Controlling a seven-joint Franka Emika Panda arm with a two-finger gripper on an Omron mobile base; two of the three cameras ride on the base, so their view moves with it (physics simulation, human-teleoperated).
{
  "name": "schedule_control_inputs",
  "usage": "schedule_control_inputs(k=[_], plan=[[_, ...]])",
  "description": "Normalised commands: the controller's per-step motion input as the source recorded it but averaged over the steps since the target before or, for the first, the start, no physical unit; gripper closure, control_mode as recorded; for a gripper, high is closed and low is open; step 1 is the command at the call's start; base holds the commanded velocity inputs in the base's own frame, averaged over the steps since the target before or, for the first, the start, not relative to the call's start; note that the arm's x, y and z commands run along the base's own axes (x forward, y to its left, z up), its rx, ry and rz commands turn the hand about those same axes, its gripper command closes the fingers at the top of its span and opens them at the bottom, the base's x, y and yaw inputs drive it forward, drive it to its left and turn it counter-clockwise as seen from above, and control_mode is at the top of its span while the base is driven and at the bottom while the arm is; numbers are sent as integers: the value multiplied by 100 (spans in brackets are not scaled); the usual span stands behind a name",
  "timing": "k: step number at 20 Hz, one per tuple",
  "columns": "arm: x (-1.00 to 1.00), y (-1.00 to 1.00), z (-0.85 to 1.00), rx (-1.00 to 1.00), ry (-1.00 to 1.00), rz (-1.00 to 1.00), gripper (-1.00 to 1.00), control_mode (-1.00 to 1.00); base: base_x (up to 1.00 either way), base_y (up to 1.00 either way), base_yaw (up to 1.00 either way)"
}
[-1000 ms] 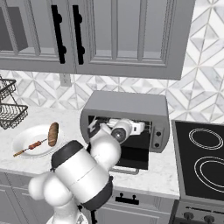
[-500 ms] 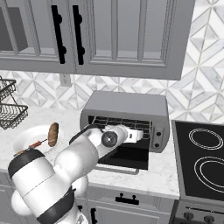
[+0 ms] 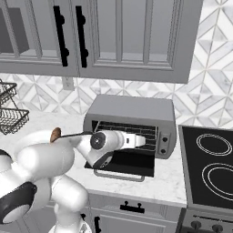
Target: Pick up the kebab skewer and baguette bread, and place them inside the toaster oven. Close the toaster oven door and start by setting the timer.
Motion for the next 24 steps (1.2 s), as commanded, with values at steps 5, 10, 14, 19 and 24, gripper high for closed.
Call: schedule_control_inputs(k=[5,10,14,19,24], plan=[[-67,-7,-19,0,60,18,-100,-100,0,0,0],[-82,-3,-27,6,59,10,-100,-100,0,0,0],[-53,0,-5,9,40,0,-100,-100,0,0,0],[-66,32,70,6,0,-2,-100,-100,0,0,0],[-35,93,40,1,9,0,-100,-100,0,0,0]])
